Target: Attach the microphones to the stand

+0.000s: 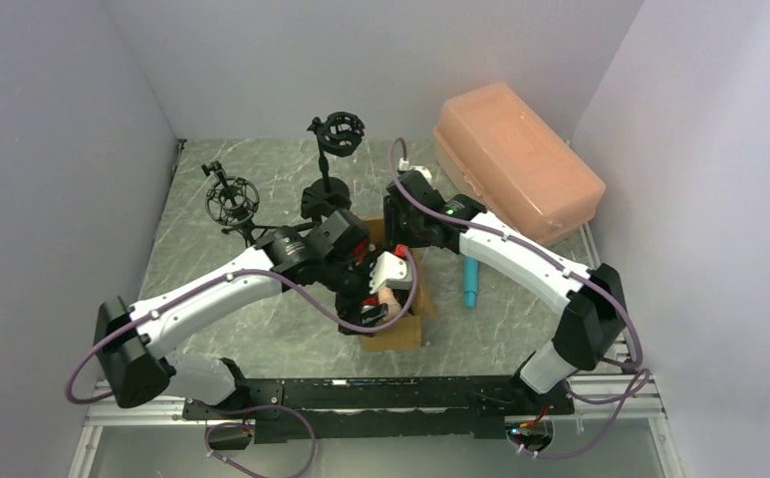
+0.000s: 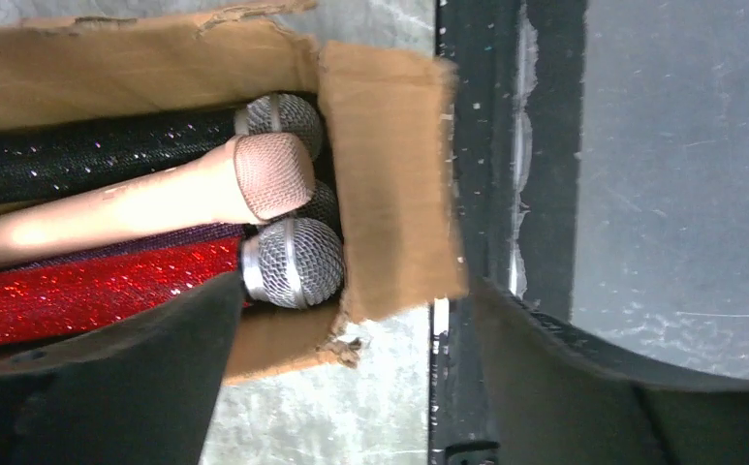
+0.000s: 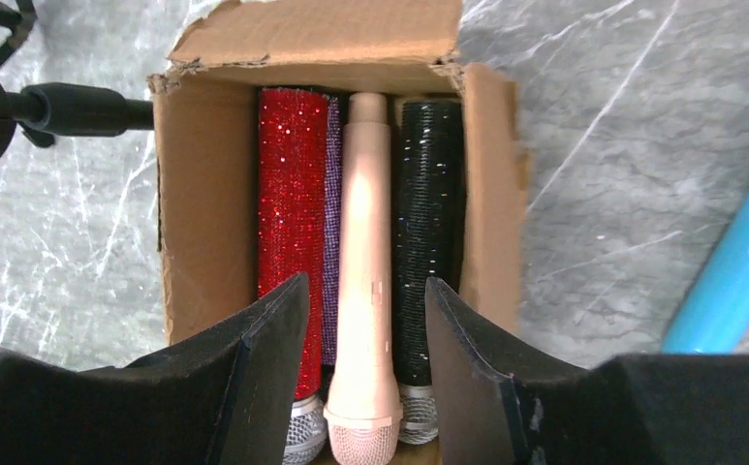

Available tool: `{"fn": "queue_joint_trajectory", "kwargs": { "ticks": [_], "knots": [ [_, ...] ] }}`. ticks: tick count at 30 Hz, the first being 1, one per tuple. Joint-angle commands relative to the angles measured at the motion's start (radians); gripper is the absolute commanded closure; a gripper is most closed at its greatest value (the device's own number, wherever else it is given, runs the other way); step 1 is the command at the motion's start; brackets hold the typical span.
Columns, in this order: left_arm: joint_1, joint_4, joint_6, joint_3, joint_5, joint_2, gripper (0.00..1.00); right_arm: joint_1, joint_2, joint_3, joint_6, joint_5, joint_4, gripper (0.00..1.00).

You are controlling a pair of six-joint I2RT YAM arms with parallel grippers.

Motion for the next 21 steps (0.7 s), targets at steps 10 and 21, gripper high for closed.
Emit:
{"fn": "queue_joint_trajectory", "kwargs": {
  "ticks": [10, 21],
  "knots": [
    [0.281, -0.185, 0.106, 0.095, 0.242, -0.215, 0.01, 0.126, 0.148, 0.095, 0.083, -0.059, 0.014, 0.50],
    [0.392, -0.253, 0.122, 0.101, 0.114, -0.346, 0.01, 0.162, 0.288, 0.007, 0.088, -0.024, 0.216, 0.42]
  ]
}}
